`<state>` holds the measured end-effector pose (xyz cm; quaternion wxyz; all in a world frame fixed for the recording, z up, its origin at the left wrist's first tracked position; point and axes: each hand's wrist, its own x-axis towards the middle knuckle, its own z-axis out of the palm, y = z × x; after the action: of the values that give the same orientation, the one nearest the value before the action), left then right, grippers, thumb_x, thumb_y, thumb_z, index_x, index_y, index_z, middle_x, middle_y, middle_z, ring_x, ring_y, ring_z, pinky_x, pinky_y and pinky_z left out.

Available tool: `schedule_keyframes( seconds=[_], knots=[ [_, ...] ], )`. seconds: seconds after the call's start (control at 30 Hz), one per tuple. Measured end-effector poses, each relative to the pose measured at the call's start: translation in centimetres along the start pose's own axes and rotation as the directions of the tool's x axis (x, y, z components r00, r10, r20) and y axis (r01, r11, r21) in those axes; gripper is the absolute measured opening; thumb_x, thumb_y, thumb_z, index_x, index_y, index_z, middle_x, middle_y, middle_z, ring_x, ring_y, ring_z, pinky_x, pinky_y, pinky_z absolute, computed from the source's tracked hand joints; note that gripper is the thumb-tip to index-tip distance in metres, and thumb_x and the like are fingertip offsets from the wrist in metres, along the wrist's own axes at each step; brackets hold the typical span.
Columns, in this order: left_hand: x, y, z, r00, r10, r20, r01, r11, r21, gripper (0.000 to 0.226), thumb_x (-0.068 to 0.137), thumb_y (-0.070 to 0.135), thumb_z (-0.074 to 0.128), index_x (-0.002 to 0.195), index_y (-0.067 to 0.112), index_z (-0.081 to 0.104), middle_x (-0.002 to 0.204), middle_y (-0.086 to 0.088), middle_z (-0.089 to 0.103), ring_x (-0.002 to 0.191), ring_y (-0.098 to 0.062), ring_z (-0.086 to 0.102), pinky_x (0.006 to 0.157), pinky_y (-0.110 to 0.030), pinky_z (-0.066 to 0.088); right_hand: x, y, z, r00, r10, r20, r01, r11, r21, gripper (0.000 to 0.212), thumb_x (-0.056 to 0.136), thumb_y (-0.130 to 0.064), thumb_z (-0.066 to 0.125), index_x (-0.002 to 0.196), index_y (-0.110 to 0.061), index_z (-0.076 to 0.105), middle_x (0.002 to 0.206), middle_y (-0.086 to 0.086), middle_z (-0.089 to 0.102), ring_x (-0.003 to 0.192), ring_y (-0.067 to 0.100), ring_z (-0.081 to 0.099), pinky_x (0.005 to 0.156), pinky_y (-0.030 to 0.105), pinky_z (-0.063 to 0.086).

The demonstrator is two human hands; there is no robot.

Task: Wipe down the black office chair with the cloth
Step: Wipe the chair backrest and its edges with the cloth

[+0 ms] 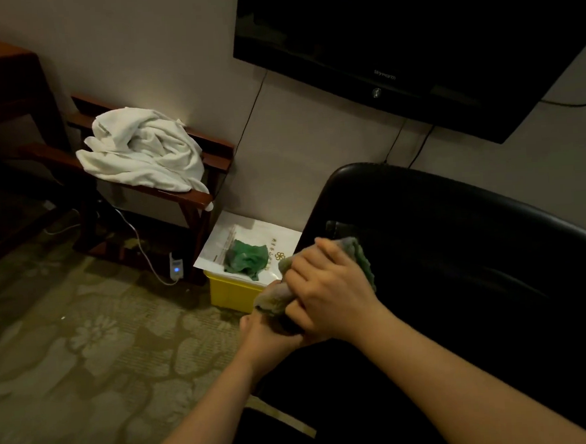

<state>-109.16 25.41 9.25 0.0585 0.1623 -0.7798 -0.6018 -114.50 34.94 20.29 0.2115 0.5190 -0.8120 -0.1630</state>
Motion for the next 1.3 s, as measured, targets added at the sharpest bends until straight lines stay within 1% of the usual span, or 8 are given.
schedule_keyframes(
  seconds=[0.2, 0.43, 0.83, 0.97, 1.07, 1.17, 1.23, 1.3],
  knots=[
    [-0.6, 0.8, -0.7, 0.998, -0.010, 0.064, 0.011, 1.000, -0.021, 0.104, 0.033, 0.070, 0.070, 0.126, 0.042, 0.031, 0.118, 0.015, 0.048, 0.120, -0.020, 0.035, 0.098, -0.036, 0.028, -0.5, 4.5, -2.2, 0.951, 0.117, -0.287, -0.111, 0.993, 0.036, 0.038, 0.074, -0.034, 0.047, 0.098, -0.013, 0.068, 0.104, 0.009, 0.067, 0.103, 0.025, 0.047, 0.092, 0.038, 0.030],
    [-1.0, 2.3, -1.5, 0.993, 0.001, 0.120, -0.004, 1.000, 0.023, 0.110, 0.032, 0.069, 0.065, 0.130, 0.035, 0.029, 0.115, 0.016, 0.043, 0.118, -0.014, 0.035, 0.109, -0.044, 0.023, -7.0, 6.2, -1.6, 0.814, 0.457, -0.360, -0.417, 0.890, 0.185, 0.039, 0.076, -0.032, 0.046, 0.110, -0.014, 0.053, 0.108, 0.017, 0.064, 0.102, 0.029, 0.043, 0.083, 0.038, 0.030],
    [-0.6, 4.0, -2.2, 0.986, 0.012, 0.166, -0.054, 0.967, 0.251, 0.147, 0.006, 0.093, 0.050, 0.135, 0.024, 0.030, 0.131, 0.000, 0.052, 0.127, -0.026, 0.042, 0.108, -0.046, 0.029, -24.3, 10.7, -1.0, 0.314, 0.900, -0.302, -0.878, 0.396, 0.268, 0.049, 0.075, -0.030, 0.037, 0.102, 0.005, 0.058, 0.101, 0.031, 0.059, 0.094, 0.047, 0.053, 0.086, 0.053, 0.038],
    [-0.8, 8.6, -1.9, 0.966, 0.258, 0.016, -0.256, 0.948, 0.187, 0.132, 0.030, 0.076, 0.070, 0.141, 0.026, 0.019, 0.140, 0.003, 0.036, 0.130, -0.017, 0.032, 0.110, -0.043, 0.027, -18.8, 9.2, -2.0, 0.427, 0.810, -0.401, -0.769, 0.559, 0.311, 0.036, 0.074, -0.025, 0.043, 0.096, -0.002, 0.060, 0.090, 0.024, 0.062, 0.085, 0.035, 0.052, 0.079, 0.040, 0.034],
    [-0.8, 15.1, 0.3, 0.791, 0.587, -0.173, -0.518, 0.792, 0.324, 0.107, 0.060, 0.069, 0.055, 0.144, 0.020, 0.012, 0.151, -0.006, 0.021, 0.137, -0.019, 0.020, 0.112, -0.042, 0.017, -13.8, 7.6, -2.1, 0.576, 0.718, -0.392, -0.641, 0.694, 0.329, 0.036, 0.076, -0.028, 0.047, 0.102, -0.009, 0.062, 0.098, 0.014, 0.065, 0.094, 0.024, 0.045, 0.082, 0.036, 0.032],
    [-0.4, 21.0, 4.0, 0.656, 0.754, -0.039, -0.643, 0.585, 0.495, 0.086, 0.077, 0.067, 0.033, 0.146, 0.022, 0.007, 0.156, -0.001, 0.010, 0.142, -0.012, 0.002, 0.114, -0.036, -0.001, -11.8, 6.8, -2.2, 0.662, 0.662, -0.351, -0.600, 0.749, 0.282, 0.043, 0.079, -0.035, 0.047, 0.110, -0.010, 0.063, 0.107, 0.010, 0.065, 0.101, 0.022, 0.043, 0.086, 0.035, 0.029],
    [0.0, 23.5, 6.6, 0.651, 0.751, 0.111, -0.653, 0.479, 0.586, 0.075, 0.084, 0.064, 0.024, 0.146, 0.025, 0.007, 0.157, 0.003, 0.008, 0.143, -0.011, -0.001, 0.113, -0.036, -0.008, -13.2, 7.2, -2.6, 0.698, 0.644, -0.312, -0.601, 0.764, 0.234, 0.045, 0.080, -0.038, 0.046, 0.111, -0.011, 0.063, 0.108, 0.009, 0.065, 0.100, 0.024, 0.049, 0.084, 0.035, 0.031],
    [0.6, 24.6, 8.1, 0.694, 0.682, 0.230, -0.641, 0.441, 0.628, 0.064, 0.091, 0.057, 0.020, 0.146, 0.026, 0.010, 0.156, 0.004, 0.012, 0.143, -0.011, 0.003, 0.113, -0.038, -0.012, -16.8, 8.3, -2.7, 0.623, 0.718, -0.310, -0.678, 0.694, 0.242, 0.044, 0.077, -0.036, 0.046, 0.108, -0.010, 0.063, 0.104, 0.011, 0.066, 0.094, 0.027, 0.056, 0.082, 0.037, 0.036]
  ],
)
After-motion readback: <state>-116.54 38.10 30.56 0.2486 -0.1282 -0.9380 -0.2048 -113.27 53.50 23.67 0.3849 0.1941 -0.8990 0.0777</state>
